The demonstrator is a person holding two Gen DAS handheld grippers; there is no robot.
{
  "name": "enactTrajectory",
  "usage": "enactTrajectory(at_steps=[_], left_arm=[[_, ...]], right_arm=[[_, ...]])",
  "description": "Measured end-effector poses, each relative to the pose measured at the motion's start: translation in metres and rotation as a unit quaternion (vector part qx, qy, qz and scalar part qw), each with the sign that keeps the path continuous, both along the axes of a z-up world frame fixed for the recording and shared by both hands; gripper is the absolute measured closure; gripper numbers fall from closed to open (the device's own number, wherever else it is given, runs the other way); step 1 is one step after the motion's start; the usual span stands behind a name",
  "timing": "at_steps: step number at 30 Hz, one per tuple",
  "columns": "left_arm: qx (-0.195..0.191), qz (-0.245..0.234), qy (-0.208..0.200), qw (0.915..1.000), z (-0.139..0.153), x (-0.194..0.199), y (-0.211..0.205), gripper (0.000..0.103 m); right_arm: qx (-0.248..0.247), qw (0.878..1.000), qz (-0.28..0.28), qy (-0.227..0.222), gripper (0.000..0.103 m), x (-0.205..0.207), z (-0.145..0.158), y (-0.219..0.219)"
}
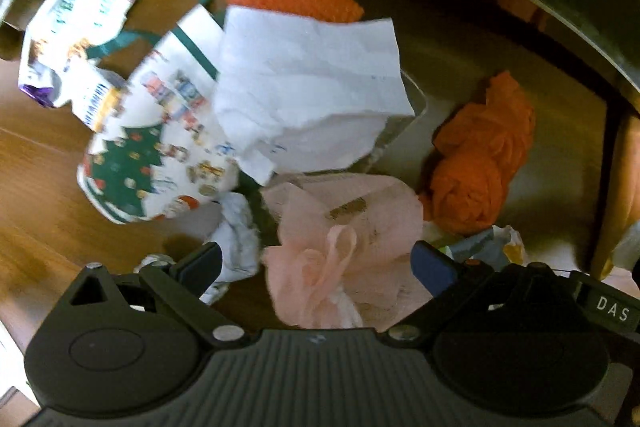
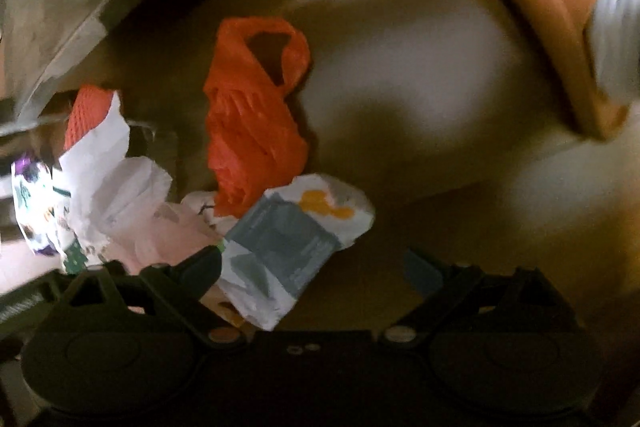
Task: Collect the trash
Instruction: 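Lower the left tool to the pink mesh net and close on it, then lift the pink mesh net with the left tool and release it into the teal wastebasket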
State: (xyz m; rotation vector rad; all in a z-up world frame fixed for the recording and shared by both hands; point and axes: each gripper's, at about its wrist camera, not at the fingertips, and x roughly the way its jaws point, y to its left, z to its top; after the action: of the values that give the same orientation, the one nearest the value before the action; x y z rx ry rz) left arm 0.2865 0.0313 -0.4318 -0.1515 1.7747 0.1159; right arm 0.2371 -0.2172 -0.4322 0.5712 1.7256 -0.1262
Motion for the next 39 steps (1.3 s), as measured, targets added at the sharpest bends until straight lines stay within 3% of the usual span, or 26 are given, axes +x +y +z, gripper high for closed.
enactTrajectory(at_steps=[4, 8, 11, 12, 13, 14, 15, 17, 21, 23, 33, 39], left_arm=[[-0.003, 0.007, 0.024, 0.9997, -0.020, -0.003, -0.004, 0.003], [-0.015, 0.017, 0.033, 0.9992, -0.032, -0.004, -0.006, 0.003], [-0.024, 0.020, 0.040, 0.9987, -0.040, -0.005, -0.007, 0.014], [-0.027, 0.021, 0.041, 0.9986, -0.042, -0.006, -0.007, 0.017], [-0.028, 0.020, 0.043, 0.9985, -0.043, -0.007, -0.008, 0.019], [-0.028, 0.019, 0.045, 0.9984, -0.045, -0.008, -0.009, 0.025], [-0.030, 0.019, 0.046, 0.9983, -0.046, -0.009, -0.009, 0.032], [-0.034, 0.021, 0.049, 0.9980, -0.048, -0.010, -0.009, 0.040], [-0.037, 0.016, 0.051, 0.9979, -0.050, -0.012, -0.011, 0.063], [-0.038, 0.013, 0.050, 0.9979, -0.047, -0.012, -0.011, 0.068], [-0.036, -0.013, 0.026, 0.9990, -0.008, -0.010, -0.012, 0.075], [-0.030, -0.016, 0.004, 0.9994, 0.028, -0.010, -0.012, 0.078]], right_arm=[[0.012, 0.999, -0.028, 0.014, 0.008, -0.003, -0.013, -0.003], [0.005, 1.000, -0.012, 0.005, 0.008, 0.000, -0.017, 0.001], [0.011, 1.000, -0.018, 0.002, 0.011, 0.001, -0.021, 0.001], [0.012, 1.000, -0.020, 0.000, 0.019, 0.002, -0.022, 0.001], [0.015, 1.000, -0.022, 0.000, 0.061, 0.002, -0.023, 0.000], [0.015, 1.000, -0.024, 0.007, 0.084, 0.002, -0.026, -0.001], [0.014, 0.999, -0.031, 0.026, 0.090, 0.002, -0.031, -0.001], [0.011, 0.998, -0.043, 0.039, 0.085, 0.000, -0.036, -0.005], [-0.003, 0.999, -0.025, 0.028, 0.097, 0.002, -0.033, -0.004], [-0.009, 1.000, -0.014, 0.021, 0.099, 0.004, -0.029, -0.002], [-0.036, 0.999, 0.023, -0.029, 0.101, 0.015, 0.001, -0.012], [-0.036, 0.995, 0.058, -0.071, 0.101, 0.020, 0.037, -0.010]])
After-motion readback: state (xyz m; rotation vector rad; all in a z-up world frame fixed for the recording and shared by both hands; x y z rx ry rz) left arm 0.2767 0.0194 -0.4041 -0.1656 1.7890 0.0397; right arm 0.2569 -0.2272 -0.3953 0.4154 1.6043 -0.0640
